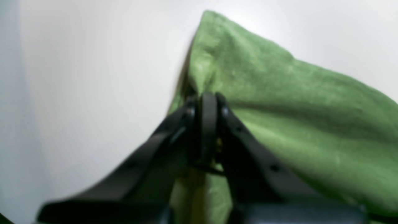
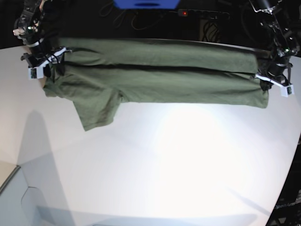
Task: Layout the t-shirt on the table in an organized manner, then fold the t-shirt properly
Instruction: 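Reposition the right gripper on the folded hem corner and regrasp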
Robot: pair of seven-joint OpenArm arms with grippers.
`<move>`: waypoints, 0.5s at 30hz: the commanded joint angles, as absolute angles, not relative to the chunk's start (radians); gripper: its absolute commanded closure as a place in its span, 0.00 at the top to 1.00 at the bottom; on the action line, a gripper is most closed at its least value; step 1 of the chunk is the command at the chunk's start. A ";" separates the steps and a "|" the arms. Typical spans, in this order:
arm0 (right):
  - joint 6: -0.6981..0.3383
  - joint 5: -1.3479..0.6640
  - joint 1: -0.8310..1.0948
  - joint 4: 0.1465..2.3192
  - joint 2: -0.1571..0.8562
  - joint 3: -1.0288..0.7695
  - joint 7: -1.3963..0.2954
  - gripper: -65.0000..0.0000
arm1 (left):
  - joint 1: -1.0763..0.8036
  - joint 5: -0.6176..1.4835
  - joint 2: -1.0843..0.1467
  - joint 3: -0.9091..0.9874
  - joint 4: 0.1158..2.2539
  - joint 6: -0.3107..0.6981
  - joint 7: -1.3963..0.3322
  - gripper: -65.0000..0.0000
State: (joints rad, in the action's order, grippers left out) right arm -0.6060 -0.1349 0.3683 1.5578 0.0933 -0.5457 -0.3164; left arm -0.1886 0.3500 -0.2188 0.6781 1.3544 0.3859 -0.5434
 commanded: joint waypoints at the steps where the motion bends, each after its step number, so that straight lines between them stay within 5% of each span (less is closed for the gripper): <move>1: -0.599 -0.140 0.366 1.584 0.107 -0.588 -0.298 0.51 | -0.183 0.361 -0.237 0.680 1.368 0.384 -0.524 0.00; 9: -0.599 -0.143 0.289 1.615 0.065 -0.753 -0.298 0.53 | -0.183 0.363 -0.236 0.680 1.368 0.384 -0.526 0.00; 15: -0.599 -0.140 0.217 1.615 0.074 -0.680 -0.300 0.53 | -0.183 0.363 -0.236 0.680 1.368 0.384 -0.526 0.00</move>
